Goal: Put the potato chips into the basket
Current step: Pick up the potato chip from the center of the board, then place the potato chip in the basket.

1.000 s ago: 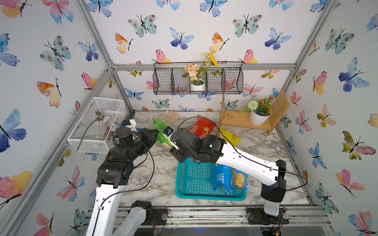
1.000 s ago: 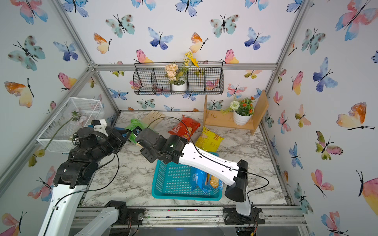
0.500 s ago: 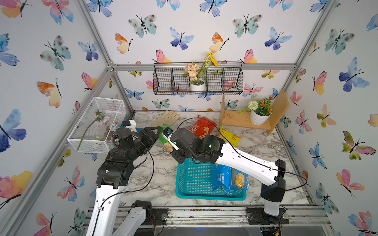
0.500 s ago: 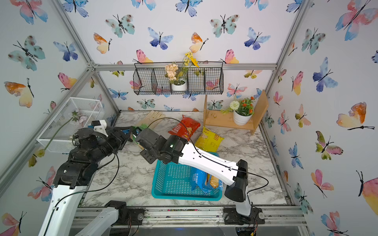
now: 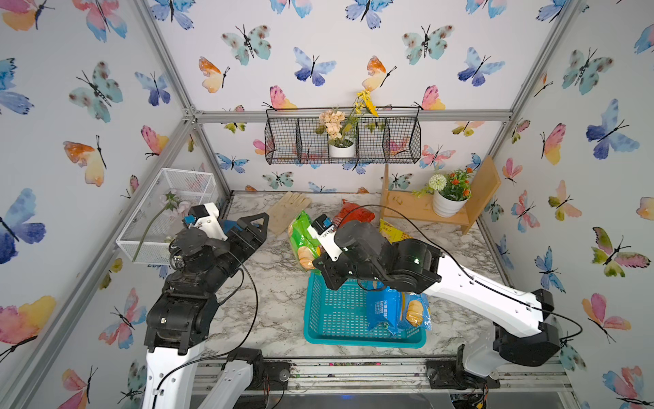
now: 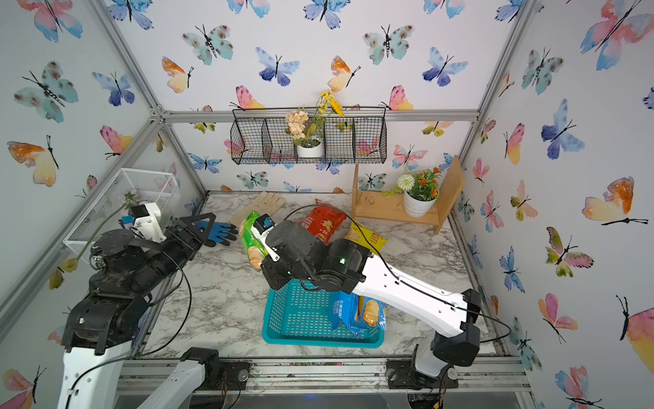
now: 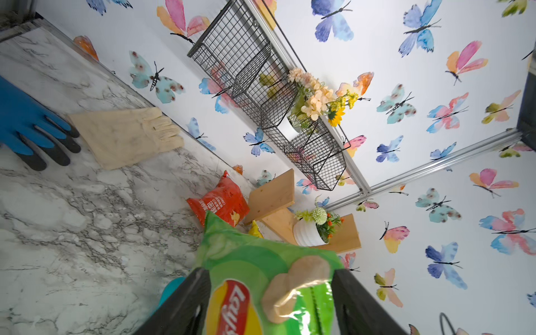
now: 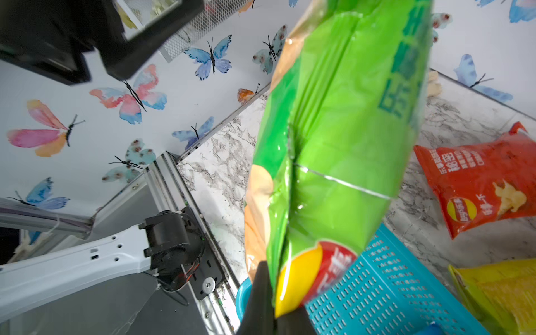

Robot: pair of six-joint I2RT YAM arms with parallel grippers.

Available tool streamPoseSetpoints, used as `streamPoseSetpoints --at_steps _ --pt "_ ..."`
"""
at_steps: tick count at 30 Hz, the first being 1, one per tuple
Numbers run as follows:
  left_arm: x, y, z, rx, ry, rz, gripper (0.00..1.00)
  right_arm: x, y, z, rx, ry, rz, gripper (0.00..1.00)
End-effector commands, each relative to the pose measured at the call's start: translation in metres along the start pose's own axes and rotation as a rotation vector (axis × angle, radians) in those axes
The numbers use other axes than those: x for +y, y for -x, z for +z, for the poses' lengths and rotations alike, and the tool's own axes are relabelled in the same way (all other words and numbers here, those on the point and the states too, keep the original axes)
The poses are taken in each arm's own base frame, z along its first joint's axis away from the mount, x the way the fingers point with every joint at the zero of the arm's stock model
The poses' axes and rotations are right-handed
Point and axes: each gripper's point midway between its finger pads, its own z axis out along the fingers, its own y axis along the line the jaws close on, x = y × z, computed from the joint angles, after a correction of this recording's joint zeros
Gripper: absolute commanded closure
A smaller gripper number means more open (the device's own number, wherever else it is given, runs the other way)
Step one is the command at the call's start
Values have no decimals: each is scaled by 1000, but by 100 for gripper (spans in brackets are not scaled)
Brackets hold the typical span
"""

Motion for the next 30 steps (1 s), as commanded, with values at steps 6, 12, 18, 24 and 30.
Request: streamPoseSetpoints --at_steps 6,12,18,24,30 --pt "66 -65 29 188 85 -9 38 -8 -34 -25 -29 61 278 98" --pt "80 -100 40 263 97 4 42 -26 -74 -28 -1 35 401 98" --pt "69 -155 56 379 66 71 43 -45 -107 -26 36 -31 442 98" --pt "60 -216 73 499 65 131 43 -60 -130 -26 68 -96 434 98" --pt "68 -257 85 579 80 132 49 -75 -151 -32 95 -152 433 98"
